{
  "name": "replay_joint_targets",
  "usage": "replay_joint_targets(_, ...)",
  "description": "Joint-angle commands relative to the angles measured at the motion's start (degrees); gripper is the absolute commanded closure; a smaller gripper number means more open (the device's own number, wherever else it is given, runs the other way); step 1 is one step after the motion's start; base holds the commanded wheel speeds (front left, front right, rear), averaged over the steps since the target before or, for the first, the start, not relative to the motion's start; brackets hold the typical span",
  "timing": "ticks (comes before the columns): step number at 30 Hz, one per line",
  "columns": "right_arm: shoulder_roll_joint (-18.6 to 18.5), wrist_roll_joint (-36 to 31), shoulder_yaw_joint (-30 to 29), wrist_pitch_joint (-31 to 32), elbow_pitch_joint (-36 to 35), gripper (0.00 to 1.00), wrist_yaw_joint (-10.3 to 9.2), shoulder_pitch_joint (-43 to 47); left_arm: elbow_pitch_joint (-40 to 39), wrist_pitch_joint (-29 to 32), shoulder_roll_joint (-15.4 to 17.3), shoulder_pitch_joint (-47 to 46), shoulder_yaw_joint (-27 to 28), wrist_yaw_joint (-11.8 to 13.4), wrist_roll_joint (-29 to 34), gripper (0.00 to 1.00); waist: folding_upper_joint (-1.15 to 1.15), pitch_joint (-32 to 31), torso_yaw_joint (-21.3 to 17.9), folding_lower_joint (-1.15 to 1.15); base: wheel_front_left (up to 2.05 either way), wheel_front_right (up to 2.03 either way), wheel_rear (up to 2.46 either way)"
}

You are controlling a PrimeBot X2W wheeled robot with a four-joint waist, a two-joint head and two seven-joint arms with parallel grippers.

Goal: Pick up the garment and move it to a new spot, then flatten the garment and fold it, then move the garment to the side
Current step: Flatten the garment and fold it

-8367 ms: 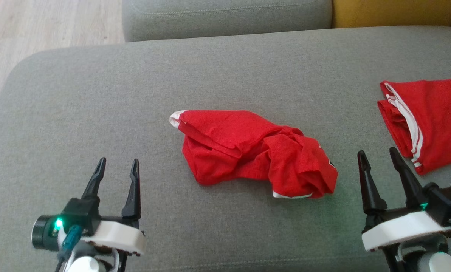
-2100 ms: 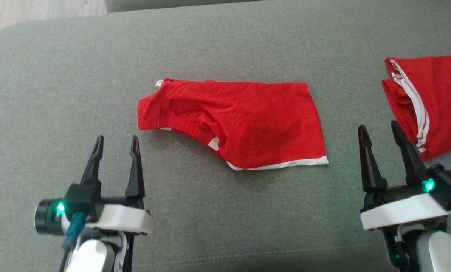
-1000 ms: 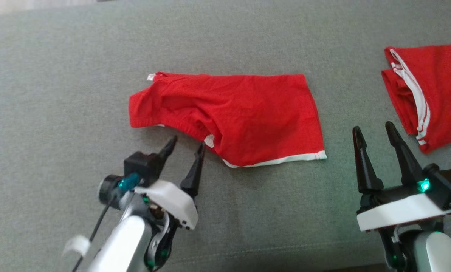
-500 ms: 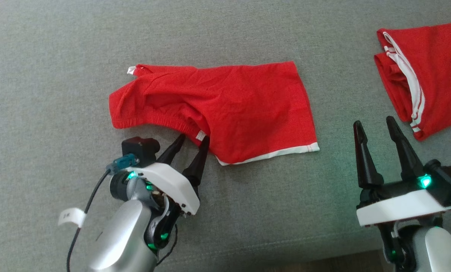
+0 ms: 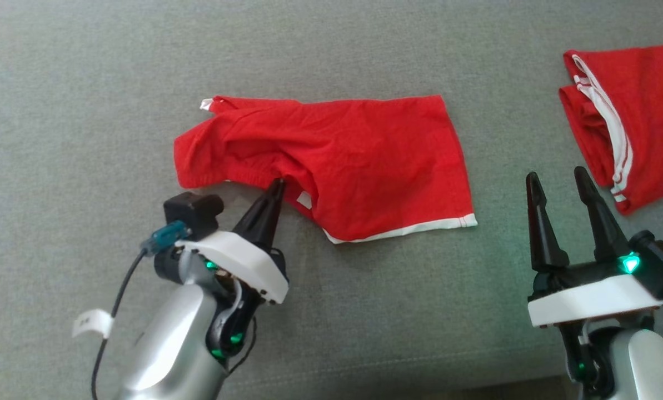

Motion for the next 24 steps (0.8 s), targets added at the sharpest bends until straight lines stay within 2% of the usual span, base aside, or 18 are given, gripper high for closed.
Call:
replay_joint_targets(1,-0.2,0.24,1.11,-0.48,-1.87,0.0,0.2,-0.86,-2.88,-0.45,1.65,-0.31,2.47,0.63,0.46,1.0,0.0,-0.33,0.35,0.0,0.0,0.0,0.0)
replay_joint_targets(7,-0.15,0.04,1.01,-0.46,-1.94,0.0,0.2,-0.68,-6.94,-1.32,3.77,1.41,3.61,2.72,1.55,1.0,0.0,-1.4,0.97,0.0,0.0,0.0,0.0)
replay_joint_targets(17,-0.19,-0.76,0.59,0.12,-2.85,0.0,0.2,-0.07,-16.18,-6.0,9.31,5.0,6.2,11.96,10.3,1.0,0.0,-3.97,2.08,0.0,0.0,0.0,0.0)
replay_joint_targets(18,-0.23,-0.81,0.55,0.19,-2.91,0.0,0.2,0.04,-16.87,-6.24,9.7,5.57,6.46,12.89,11.01,0.85,0.0,-4.22,2.15,0.0,0.0,0.0,0.0)
replay_joint_targets(19,-0.29,-0.89,0.48,0.26,-2.99,0.0,0.2,0.17,-17.66,-6.68,10.09,6.11,6.8,13.8,11.75,0.52,0.0,-4.49,2.24,0.0,0.0,0.0,0.0)
replay_joint_targets(20,-0.35,-0.96,0.41,0.36,-3.08,0.0,0.2,0.32,-18.4,-7.11,10.55,6.66,7.09,14.68,12.58,0.0,0.0,-4.74,2.31,0.0,0.0,0.0,0.0)
replay_joint_targets(24,-0.58,-1.19,0.17,0.73,-3.43,0.0,0.2,0.95,-21.41,-8.4,11.65,9.23,7.89,16.69,14.32,0.0,0.0,-5.63,2.53,0.0,0.0,0.0,0.0)
